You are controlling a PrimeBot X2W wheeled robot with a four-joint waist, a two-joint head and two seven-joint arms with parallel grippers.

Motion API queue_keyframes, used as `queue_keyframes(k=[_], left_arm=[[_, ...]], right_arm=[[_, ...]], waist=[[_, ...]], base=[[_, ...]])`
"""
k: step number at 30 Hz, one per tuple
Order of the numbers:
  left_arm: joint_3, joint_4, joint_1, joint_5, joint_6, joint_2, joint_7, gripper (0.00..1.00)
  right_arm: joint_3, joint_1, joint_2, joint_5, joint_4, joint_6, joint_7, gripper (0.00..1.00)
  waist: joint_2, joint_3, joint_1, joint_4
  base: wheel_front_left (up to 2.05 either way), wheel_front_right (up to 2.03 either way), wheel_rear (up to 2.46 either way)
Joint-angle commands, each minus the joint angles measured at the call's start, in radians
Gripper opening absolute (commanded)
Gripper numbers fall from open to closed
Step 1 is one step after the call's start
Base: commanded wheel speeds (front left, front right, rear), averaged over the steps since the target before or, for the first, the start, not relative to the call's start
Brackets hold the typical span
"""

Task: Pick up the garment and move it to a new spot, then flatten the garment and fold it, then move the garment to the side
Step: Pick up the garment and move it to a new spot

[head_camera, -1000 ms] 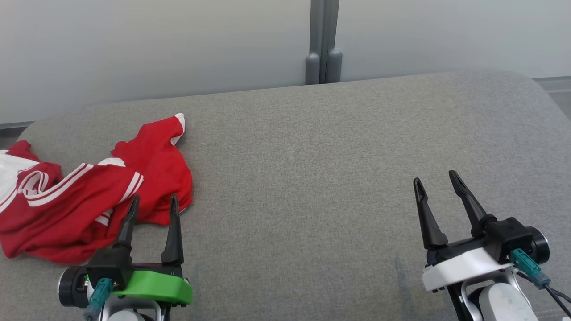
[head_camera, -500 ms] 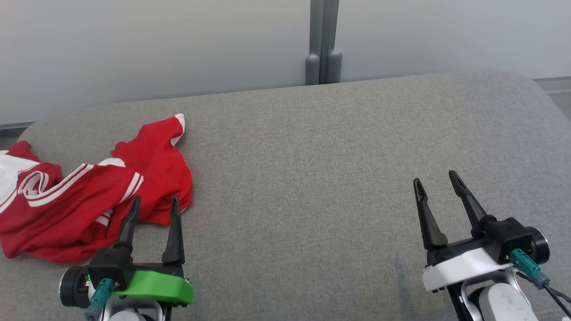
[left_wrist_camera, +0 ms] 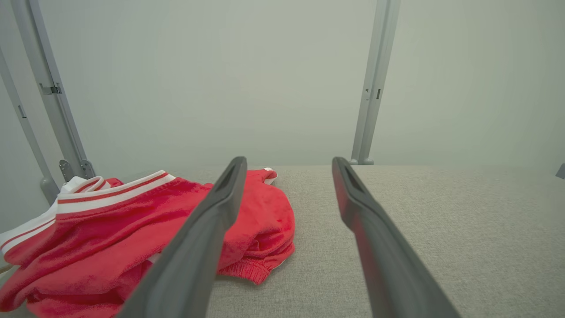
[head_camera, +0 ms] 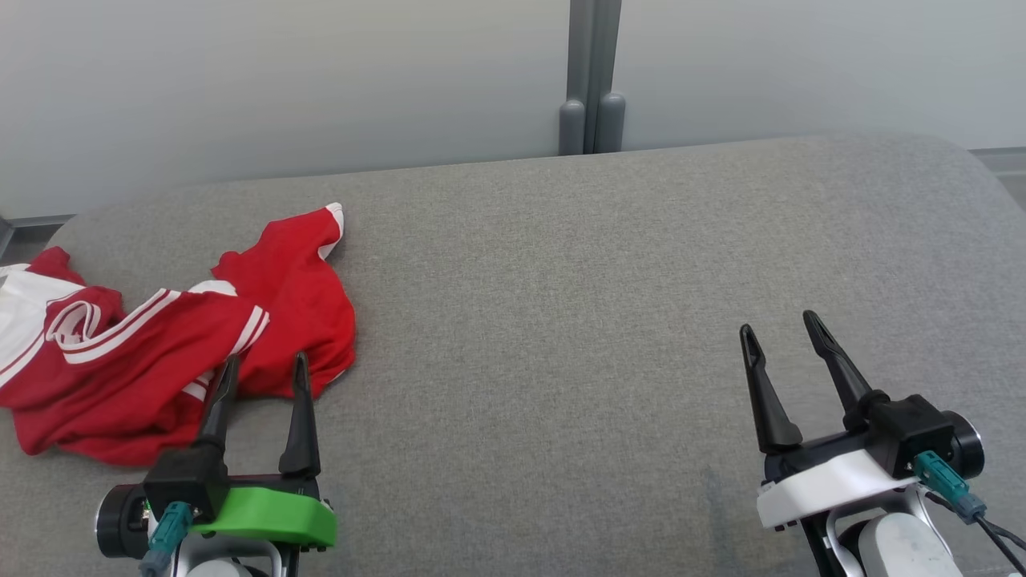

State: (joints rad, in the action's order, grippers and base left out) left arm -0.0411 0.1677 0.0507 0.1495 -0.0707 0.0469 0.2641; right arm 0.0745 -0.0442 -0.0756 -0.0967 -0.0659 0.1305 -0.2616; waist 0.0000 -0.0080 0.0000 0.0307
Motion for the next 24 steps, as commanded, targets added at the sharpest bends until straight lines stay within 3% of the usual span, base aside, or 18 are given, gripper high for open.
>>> queue_keyframes(k=[1, 12, 24], left_arm=[[0.003, 0.004, -0.010, 0.009, -0.002, 0.006, 0.002, 1.00], [0.018, 0.030, 0.006, 0.023, 0.015, 0.007, 0.002, 1.00], [0.037, 0.034, -0.011, 0.019, 0.016, 0.007, 0.002, 1.00]], right_arm=[[0.000, 0.013, -0.003, -0.006, 0.003, 0.000, -0.004, 1.00], [0.020, 0.019, -0.010, -0.031, -0.002, 0.000, -0.004, 1.00], [0.032, 0.033, -0.001, -0.052, -0.008, 0.000, -0.004, 1.00]], waist=[[0.0000, -0.001, 0.0000, 0.008], [0.0000, -0.009, 0.0000, 0.102], [0.0000, -0.017, 0.0000, 0.266]], base=[[0.00, 0.00, 0.00], [0.00, 0.00, 0.00], [0.00, 0.00, 0.00]])
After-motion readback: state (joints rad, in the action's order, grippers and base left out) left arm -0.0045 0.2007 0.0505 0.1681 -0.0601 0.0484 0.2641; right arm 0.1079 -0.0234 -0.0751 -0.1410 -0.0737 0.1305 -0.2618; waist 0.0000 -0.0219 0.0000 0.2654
